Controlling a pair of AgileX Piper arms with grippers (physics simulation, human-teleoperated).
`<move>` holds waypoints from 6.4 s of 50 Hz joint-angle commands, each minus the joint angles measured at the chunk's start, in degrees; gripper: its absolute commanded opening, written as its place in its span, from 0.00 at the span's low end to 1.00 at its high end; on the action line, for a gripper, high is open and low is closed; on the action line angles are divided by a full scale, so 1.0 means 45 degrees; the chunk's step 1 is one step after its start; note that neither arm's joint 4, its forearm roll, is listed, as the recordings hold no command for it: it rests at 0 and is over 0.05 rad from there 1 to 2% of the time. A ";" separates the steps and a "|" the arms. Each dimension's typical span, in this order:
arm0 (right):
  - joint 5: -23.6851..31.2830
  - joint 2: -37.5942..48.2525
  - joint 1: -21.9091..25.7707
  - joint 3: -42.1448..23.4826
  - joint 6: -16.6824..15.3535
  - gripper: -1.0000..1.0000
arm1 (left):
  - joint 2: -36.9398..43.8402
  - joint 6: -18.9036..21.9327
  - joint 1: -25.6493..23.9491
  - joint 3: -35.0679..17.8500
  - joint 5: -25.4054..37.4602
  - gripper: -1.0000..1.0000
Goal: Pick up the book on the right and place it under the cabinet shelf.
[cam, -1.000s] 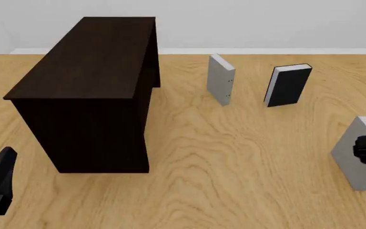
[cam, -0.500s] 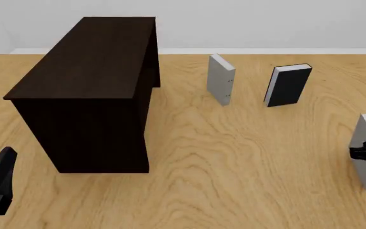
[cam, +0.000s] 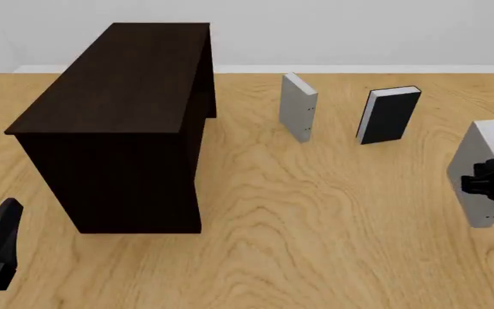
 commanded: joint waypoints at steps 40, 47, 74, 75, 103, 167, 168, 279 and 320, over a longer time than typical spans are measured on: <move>-0.2700 0.0918 0.5604 -0.0951 0.6333 0.00 | 0.0000 0.0000 0.0000 0.0000 0.0000 1.00; -0.3512 0.1449 0.6018 -0.1045 0.6898 0.00 | 0.0000 0.0000 0.0000 0.0000 0.0000 1.00; -0.7623 0.2844 0.8087 0.0128 0.9816 0.00 | 0.0000 0.0000 0.0000 0.0000 0.0000 1.00; -0.7749 0.2902 0.8104 0.0140 0.9901 0.00 | 0.0000 0.0000 0.0000 0.0000 0.0000 1.00; -1.2452 0.6495 0.8769 0.0135 1.2168 0.00 | 0.0000 0.0000 0.0000 0.0000 0.0000 1.00; -1.7493 1.3456 1.0036 -0.2696 1.5179 0.00 | 0.0000 0.0000 0.0000 0.0000 0.0000 1.00; -1.7565 1.3594 0.9994 -0.2750 1.5203 0.00 | 0.0000 0.0000 0.0000 0.0000 0.0000 1.00; -1.3581 1.2990 0.6995 -0.2858 1.1085 1.00 | 0.0000 0.0000 0.0000 0.0000 0.0000 1.00; -0.6182 0.8680 0.6168 -0.3409 0.4591 1.00 | 0.0000 0.0000 0.0000 0.0000 0.0000 1.00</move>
